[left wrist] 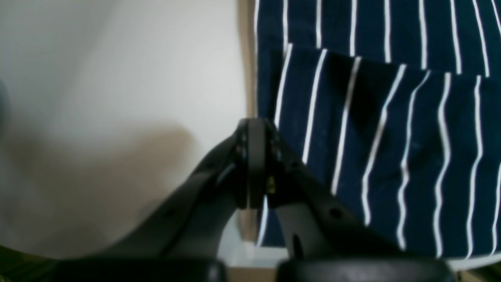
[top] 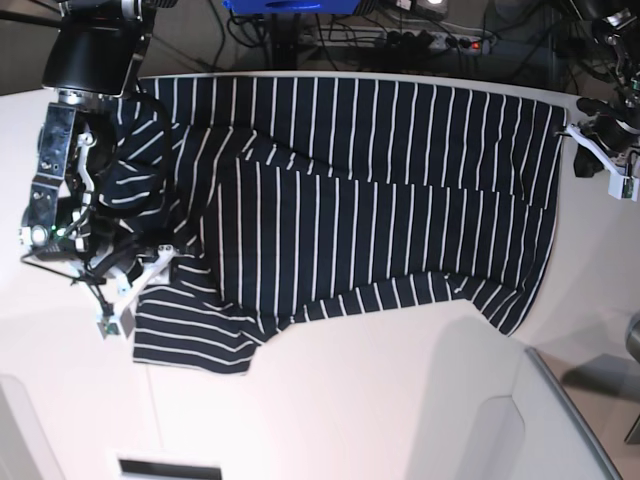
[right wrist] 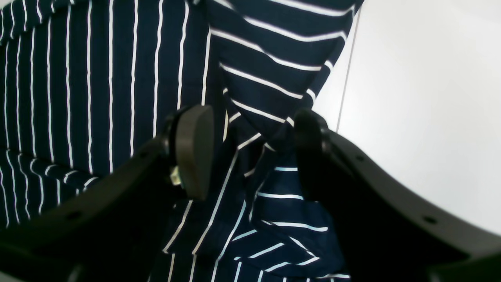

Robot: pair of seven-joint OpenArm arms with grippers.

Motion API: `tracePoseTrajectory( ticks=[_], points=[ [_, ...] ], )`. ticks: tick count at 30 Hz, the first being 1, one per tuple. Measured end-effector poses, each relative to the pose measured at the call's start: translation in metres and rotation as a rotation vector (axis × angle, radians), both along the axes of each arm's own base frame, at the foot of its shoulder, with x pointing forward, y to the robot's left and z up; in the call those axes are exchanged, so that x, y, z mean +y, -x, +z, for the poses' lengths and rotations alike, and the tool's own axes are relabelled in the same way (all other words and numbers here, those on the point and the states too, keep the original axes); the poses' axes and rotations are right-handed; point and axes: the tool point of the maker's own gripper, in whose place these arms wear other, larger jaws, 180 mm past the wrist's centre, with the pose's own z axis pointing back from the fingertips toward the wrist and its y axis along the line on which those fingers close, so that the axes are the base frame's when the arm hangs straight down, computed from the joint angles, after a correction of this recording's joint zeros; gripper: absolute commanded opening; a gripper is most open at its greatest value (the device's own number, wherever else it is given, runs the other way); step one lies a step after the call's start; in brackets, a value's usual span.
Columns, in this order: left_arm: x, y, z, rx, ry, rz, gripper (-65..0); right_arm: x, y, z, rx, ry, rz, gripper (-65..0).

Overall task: Layout the t-shirt on the table in an organized manner, then fold the t-shirt properly
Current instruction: 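Release the left gripper and move the right gripper down the shirt's side, then lower the left gripper along the shirt's side edge and grasp it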

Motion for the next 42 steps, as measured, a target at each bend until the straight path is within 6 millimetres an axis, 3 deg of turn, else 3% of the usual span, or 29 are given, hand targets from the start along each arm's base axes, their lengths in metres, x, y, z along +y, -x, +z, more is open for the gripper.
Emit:
tracePoseTrajectory(
  ticks=[6, 13, 16, 20, 23, 26, 29, 32, 35, 39, 42],
  points=[
    [0.028, -0.052, 0.034, -0.106, -0.026, 0.026, -65.0, 0.000, 0.007, -0.006, 0.023, 0.000, 0.002, -34.4],
    [0.037, -0.088, 0.028, -0.095, 0.001, 0.072, -65.0, -0.001, 0.015, -0.012, 0.040, 0.001, -0.002, -34.4],
    [0.042, -0.103, 0.024, -0.064, -0.016, 0.078, -56.6, -0.002, 0.018, -0.014, 0.048, 0.003, -0.003, -34.4],
    [0.035, -0.120, 0.011, -0.065, 0.084, 0.113, -39.7, -0.002, 0.017, -0.013, 0.044, 0.003, -0.003, -34.4],
    [0.034, -0.124, 0.001, -0.039, 0.139, 0.134, -26.5, -0.001, 0.016, -0.012, 0.044, 0.003, 0.002, -34.4],
    [0.036, -0.131, 0.003, -0.043, 0.160, 0.145, -19.1, -0.001, 0.017, -0.013, 0.046, 0.003, 0.002, -34.4],
    [0.028, -0.131, -0.004, -0.012, 0.155, 0.112, -17.1, -0.001, 0.017, -0.013, 0.046, 0.004, 0.001, -34.4],
    [0.003, -0.120, -0.029, 0.095, 0.125, 0.009, -17.1, -0.001, 0.017, -0.013, 0.046, 0.004, 0.001, -34.4],
    [-0.015, -0.110, -0.043, 0.054, 0.181, -0.006, -17.6, -0.001, 0.017, -0.013, 0.046, 0.001, 0.002, -34.4],
    [-0.002, -0.093, -0.047, 0.067, 0.173, 0.028, -17.6, -0.003, 0.017, -0.013, 0.046, 0.003, -0.001, -34.4],
    [-0.002, -0.100, -0.042, 0.024, 0.182, 0.033, -17.6, -0.002, 0.017, -0.013, 0.045, 0.004, 0.001, -34.4]
  ],
)
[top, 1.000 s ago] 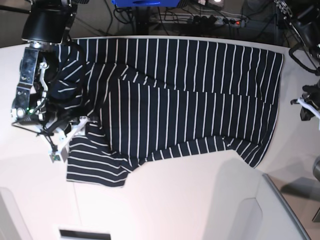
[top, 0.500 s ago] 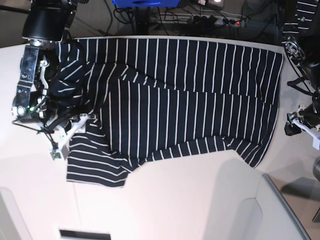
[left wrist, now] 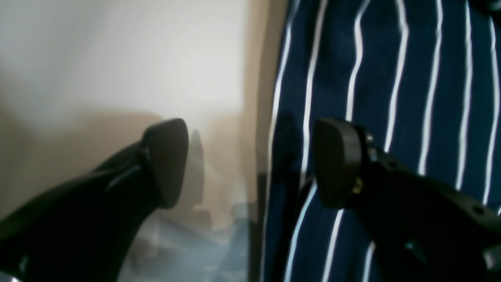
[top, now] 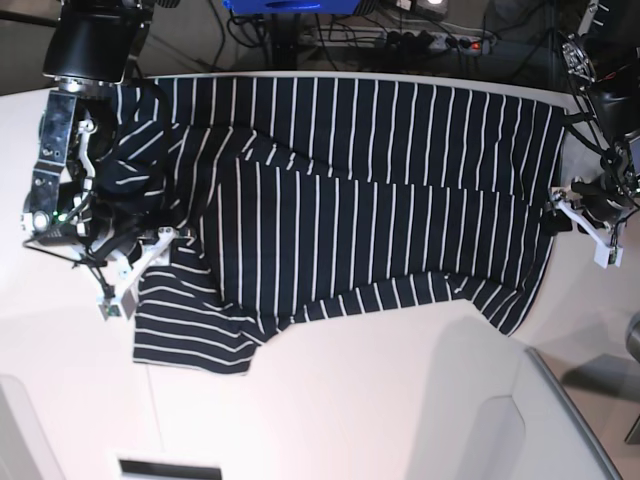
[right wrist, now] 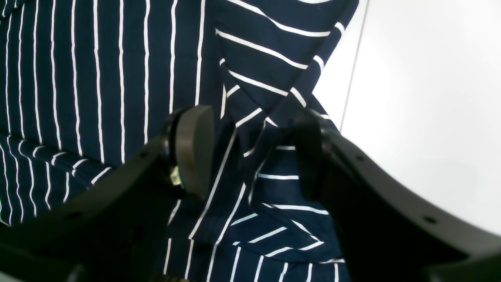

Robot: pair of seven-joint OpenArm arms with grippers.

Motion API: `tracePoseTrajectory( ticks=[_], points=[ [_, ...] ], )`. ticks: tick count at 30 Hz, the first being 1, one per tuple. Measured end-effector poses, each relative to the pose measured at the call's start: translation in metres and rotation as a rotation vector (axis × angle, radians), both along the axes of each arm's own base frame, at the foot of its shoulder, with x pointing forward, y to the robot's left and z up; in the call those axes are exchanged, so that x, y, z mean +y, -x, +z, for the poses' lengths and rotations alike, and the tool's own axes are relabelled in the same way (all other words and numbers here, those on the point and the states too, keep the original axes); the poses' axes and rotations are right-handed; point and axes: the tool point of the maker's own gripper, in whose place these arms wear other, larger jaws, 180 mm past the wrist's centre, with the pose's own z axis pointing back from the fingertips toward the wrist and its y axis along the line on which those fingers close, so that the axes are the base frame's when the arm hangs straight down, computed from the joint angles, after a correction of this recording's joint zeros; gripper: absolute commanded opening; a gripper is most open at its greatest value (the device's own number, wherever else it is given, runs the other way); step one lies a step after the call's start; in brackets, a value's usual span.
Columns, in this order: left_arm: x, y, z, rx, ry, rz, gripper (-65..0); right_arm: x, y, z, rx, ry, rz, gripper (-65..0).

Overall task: Layout the t-shirt on the table in an organized manner, then fold the t-shirt properly
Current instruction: 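Lower the left gripper along the shirt's side edge and grasp it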

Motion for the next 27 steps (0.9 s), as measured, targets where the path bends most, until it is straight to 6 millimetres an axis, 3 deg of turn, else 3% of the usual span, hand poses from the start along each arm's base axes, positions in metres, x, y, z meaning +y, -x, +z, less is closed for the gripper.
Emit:
tracePoseTrajectory(
  ticks=[6, 11, 17, 20, 27],
  points=[
    [-0.002, -0.006, 0.003, -0.014, 0.007, 0.001, -17.6, 0.001, 0.000, 0.000, -0.001, 0.000, 0.004, -34.4],
    [-0.006, -0.037, 0.016, -0.073, 0.054, 0.024, -17.6, 0.001, 0.000, 0.000, -0.001, 0.001, 0.003, -34.4],
    [-0.013, -0.025, -0.002, -0.001, 0.081, 0.029, -17.6, 0.000, 0.000, 0.000, 0.000, 0.000, 0.001, -34.4],
    [-0.003, -0.030, -0.002, 0.002, 0.025, 0.073, -17.6, 0.000, 0.000, 0.000, 0.000, 0.001, 0.002, -34.4],
    [-0.016, -0.024, -0.014, 0.056, -0.002, 0.006, -17.6, 0.000, 0.000, 0.000, 0.000, 0.003, 0.003, -34.4]
  ],
)
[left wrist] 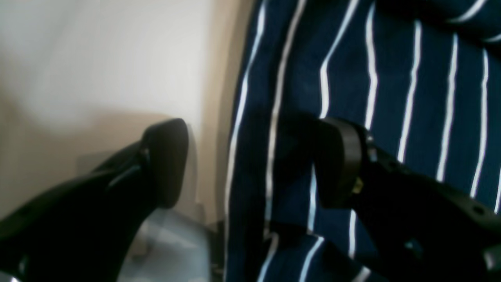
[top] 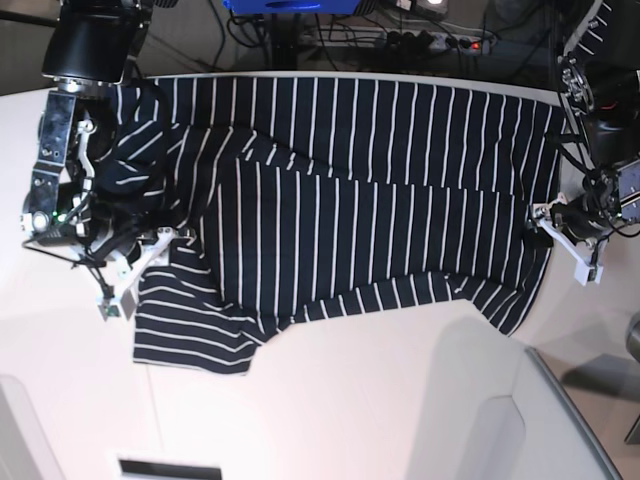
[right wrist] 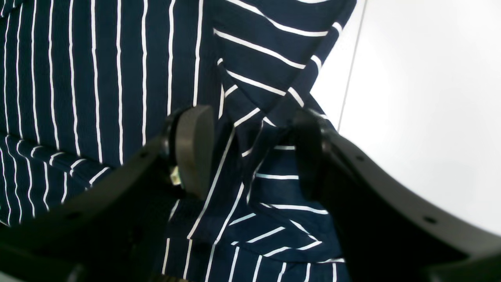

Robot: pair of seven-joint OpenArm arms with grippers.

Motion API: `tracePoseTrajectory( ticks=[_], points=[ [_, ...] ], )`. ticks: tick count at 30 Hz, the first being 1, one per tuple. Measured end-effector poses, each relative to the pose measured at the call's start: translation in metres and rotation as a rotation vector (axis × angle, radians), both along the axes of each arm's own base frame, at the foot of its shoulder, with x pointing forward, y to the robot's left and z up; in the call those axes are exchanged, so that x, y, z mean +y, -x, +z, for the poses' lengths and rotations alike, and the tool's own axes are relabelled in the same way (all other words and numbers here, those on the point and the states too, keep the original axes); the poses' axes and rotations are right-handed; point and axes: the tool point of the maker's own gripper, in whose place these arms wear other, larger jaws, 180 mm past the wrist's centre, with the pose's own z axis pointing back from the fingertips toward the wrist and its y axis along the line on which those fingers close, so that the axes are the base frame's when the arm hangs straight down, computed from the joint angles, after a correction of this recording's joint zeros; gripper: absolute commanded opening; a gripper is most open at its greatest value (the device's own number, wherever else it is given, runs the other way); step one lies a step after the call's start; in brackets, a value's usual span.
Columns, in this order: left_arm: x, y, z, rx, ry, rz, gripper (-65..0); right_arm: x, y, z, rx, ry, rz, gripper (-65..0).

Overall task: Layout the t-shirt on the table in an organized manner, then fold the t-shirt properly
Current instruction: 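Lower the left gripper along the shirt's side edge and grasp it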

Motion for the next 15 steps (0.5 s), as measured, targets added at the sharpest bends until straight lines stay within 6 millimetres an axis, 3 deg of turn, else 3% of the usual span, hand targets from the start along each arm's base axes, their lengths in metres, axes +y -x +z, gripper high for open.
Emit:
tracePoseTrajectory(
  ticks=[8, 15],
  points=[
    [0.001, 0.000, 0.001, -0.002, -0.001, 0.001, -17.6, 0.000, 0.000, 0.000, 0.000, 0.000, 0.000, -34.4],
    [0.016, 0.003, 0.007, -0.001, -0.025, 0.013, -17.6, 0.000, 0.000, 0.000, 0.000, -0.001, 0.000, -34.4]
  ],
)
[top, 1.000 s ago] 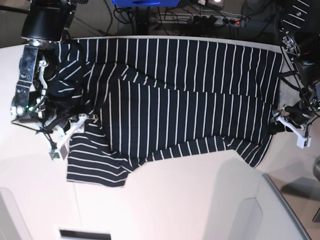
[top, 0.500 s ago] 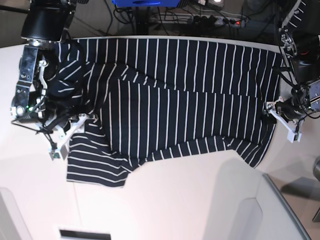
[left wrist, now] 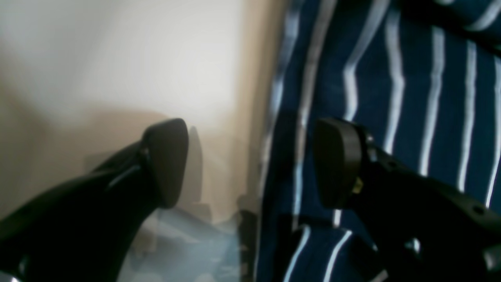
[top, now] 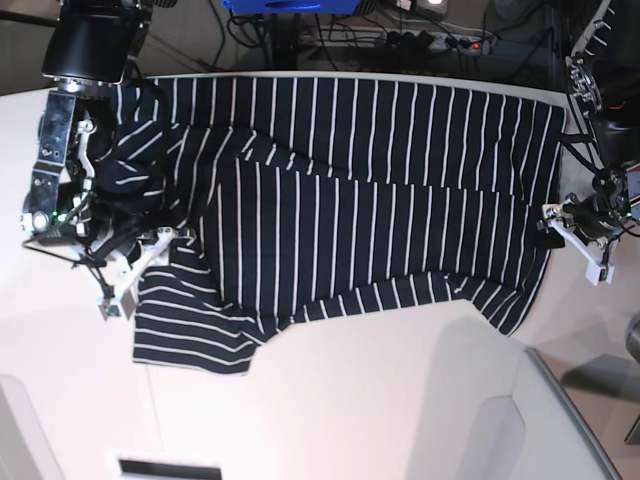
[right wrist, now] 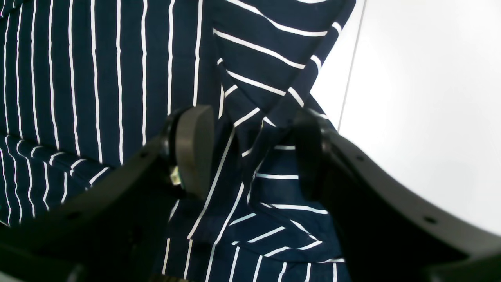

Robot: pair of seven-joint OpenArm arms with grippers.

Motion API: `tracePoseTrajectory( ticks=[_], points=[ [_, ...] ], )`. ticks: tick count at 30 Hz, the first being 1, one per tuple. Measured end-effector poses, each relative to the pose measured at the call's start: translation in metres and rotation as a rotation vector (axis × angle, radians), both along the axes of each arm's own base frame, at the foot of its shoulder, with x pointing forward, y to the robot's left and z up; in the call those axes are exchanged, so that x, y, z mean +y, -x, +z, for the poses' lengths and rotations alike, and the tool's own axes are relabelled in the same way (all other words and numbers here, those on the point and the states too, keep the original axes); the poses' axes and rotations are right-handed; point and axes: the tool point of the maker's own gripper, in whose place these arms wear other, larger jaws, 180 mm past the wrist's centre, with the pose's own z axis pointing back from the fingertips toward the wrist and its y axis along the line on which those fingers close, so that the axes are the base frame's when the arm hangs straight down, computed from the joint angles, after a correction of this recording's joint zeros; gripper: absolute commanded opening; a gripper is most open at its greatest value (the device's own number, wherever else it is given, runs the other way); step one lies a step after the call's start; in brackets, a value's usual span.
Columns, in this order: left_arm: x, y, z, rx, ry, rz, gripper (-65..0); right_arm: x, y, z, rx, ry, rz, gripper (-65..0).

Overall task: Layout the t-shirt on the table in an organized manner, then fold the t-shirt properly
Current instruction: 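Lower the left gripper along the shirt's side edge and grasp it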

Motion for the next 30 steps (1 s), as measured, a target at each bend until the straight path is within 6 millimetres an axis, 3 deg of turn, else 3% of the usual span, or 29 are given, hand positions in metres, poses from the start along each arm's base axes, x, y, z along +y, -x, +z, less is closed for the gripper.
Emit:
tracePoseTrajectory(
  ticks=[30],
  points=[
    [-0.012, 0.008, -0.011, -0.007, 0.026, 0.000, -17.8, 0.000, 0.000, 0.000, 0.000, 0.000, 0.000, -34.4]
  ],
)
